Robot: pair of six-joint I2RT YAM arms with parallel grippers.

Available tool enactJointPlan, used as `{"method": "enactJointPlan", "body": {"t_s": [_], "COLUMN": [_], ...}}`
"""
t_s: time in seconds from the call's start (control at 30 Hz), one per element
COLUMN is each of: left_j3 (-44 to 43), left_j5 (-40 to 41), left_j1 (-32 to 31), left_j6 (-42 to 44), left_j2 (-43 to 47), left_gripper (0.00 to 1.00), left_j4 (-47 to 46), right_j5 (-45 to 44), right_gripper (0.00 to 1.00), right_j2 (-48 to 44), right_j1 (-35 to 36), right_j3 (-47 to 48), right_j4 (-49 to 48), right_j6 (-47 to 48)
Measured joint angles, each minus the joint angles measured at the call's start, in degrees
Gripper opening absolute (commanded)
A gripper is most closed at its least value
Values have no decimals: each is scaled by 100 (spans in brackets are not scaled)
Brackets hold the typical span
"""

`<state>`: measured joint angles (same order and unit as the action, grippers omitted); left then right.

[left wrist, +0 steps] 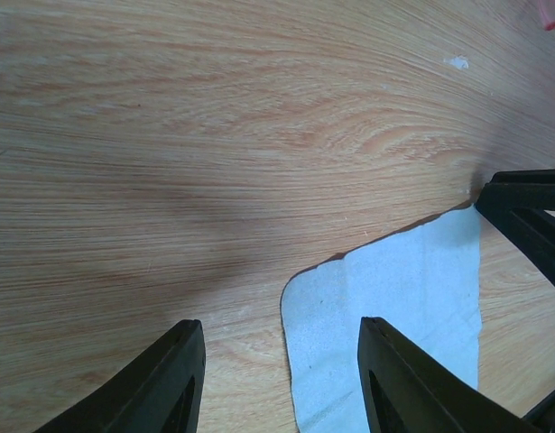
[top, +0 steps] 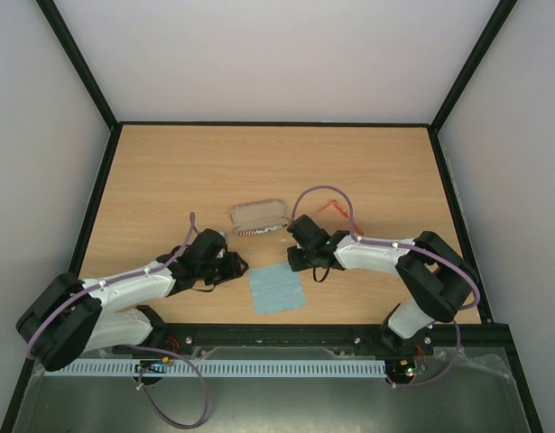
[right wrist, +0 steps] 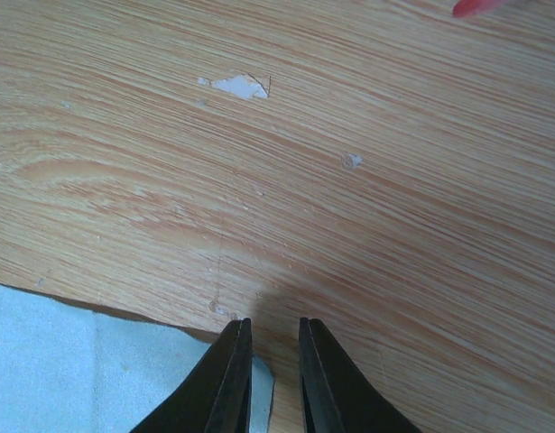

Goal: Organize the sunglasses
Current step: Fold the glasses cleaning cloth at the center of the board.

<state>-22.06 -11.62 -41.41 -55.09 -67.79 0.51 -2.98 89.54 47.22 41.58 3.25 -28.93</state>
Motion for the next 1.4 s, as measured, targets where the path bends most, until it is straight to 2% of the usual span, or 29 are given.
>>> {"method": "enactJointPlan", "body": {"t_s": [0.7, 0.87, 1.03, 1.4], "left_j3": [2, 9, 42, 11], "left_j5": [-7, -7, -7, -15], "left_j1": [-11, -11, -11, -151], "left_j6": [-46, -46, -48, -37], "left_j2": [0, 31, 55, -181], "left_gripper": [49, 49, 49, 52], "left_j4": [-7, -4, 7, -26], "right_j5": [-11, -35, -72, -315], "right_gripper": [16, 12, 2, 1], "right_j2": [-13, -4, 13, -24], "right_j1": [208, 251, 262, 313], "right_j3": [-28, -28, -28, -63], "right_j4": [-44, -55, -55, -31], "right_j6": [20, 15, -22, -269]}}
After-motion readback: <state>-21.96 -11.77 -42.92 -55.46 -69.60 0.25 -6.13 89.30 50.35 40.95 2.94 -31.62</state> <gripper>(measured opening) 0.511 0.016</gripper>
